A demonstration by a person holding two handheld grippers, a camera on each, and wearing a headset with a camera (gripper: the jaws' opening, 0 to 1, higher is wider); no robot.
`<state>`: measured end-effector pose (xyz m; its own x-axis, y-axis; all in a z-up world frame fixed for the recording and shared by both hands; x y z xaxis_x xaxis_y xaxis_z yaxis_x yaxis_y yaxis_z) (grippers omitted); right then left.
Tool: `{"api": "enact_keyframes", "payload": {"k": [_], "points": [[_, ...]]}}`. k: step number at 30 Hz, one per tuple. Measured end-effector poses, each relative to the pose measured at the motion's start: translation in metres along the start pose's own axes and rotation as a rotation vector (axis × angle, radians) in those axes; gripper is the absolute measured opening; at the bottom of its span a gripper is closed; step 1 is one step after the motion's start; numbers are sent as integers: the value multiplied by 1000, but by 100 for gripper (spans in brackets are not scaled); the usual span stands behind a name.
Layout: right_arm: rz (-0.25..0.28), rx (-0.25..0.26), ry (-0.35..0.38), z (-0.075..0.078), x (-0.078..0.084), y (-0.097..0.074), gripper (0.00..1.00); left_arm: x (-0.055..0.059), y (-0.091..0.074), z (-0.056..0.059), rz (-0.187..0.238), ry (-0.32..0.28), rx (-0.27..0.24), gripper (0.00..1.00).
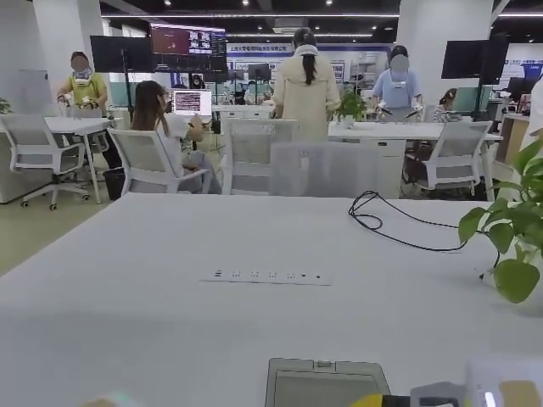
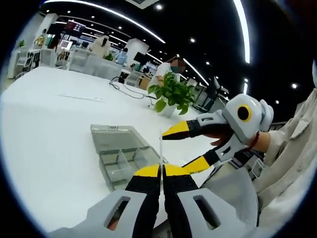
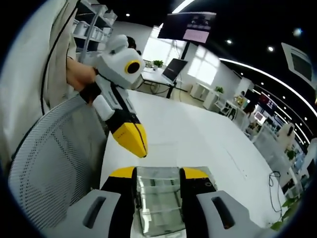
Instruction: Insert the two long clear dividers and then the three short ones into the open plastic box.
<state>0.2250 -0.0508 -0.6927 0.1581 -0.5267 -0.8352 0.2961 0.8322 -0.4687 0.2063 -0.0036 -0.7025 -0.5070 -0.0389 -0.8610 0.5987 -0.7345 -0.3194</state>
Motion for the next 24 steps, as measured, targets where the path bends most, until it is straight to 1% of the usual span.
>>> {"api": "enact_keyframes", "payload": {"k": [1, 2, 3, 4, 5, 6, 7, 9, 11, 12, 13, 14, 15, 16, 19, 20, 21, 22, 23, 24], "points": [[5, -3, 10, 0, -1, 0, 36, 1, 0, 0, -7, 30, 1, 0], [17, -13, 39, 0, -2, -1, 36, 0, 0, 1, -8, 68, 7, 0], [32, -34, 72, -1, -5, -1, 36, 3, -1, 4, -28, 93, 27, 0], [42, -53, 103, -2, -6, -2, 35, 4, -1, 5, -35, 116, 36, 0], [51, -68, 119, -2, -8, -3, 34, 5, -1, 8, -45, 175, 63, 0], [53, -74, 129, -2, -8, -4, 34, 6, -2, 10, -48, 212, 72, 0], [55, -80, 136, -1, -9, -5, 34, 9, -2, 12, -66, 247, 82, 0], [56, -106, 138, -4, -9, -7, 33, 12, -2, 15, -79, 268, 97, 0], [54, -129, 124, -8, -9, -8, 32, 13, -2, 16, -85, 285, 109, 0], [51, -147, 127, -10, -9, -9, 32, 14, -2, 17, -90, 307, 120, 0], [47, -174, 130, -14, -8, -10, 31, 16, -2, 19, -100, 345, 134, 0], [47, -188, 129, -16, -8, -11, 30, 17, -3, 20, -108, 365, 147, 0], [43, -216, 132, -19, -7, -12, 29, 17, -3, 21, -108, 371, 153, 0], [36, -233, 132, -22, -6, -13, 28, 18, -3, 22, -107, 387, 162, 0], [21, -273, 121, -28, -4, -16, 27, 18, -5, 25, -112, 404, 185, 0], [23, -277, 120, -28, -3, -17, 27, 18, -6, 25, -120, 437, 197, 0], [23, -283, 125, -29, -3, -17, 26, 19, -7, 25, -127, 447, 200, 0], [18, -301, 135, -33, -2, -18, 26, 20, -7, 26, -134, 455, 211, 0], [14, -308, 133, -34, -1, -18, 26, 21, -8, 27, -134, 454, 217, 0], [9, -324, 124, -37, 0, -19, 26, 21, -9, 29, -133, 454, 236, 0]]}}
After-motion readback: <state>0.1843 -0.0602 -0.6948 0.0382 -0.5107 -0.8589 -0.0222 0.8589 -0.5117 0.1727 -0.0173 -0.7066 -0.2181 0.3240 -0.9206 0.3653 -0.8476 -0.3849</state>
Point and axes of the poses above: the centre of the closed fingertips' face, and the gripper's own axes: y roughly forward along the fingers, z roughly to its right, x roughly out of its underside, the point moved 2 cm from there along -y, roughly backward along the fingers, and after that the axes turned 1 degree about z, right-handed, at the moved point
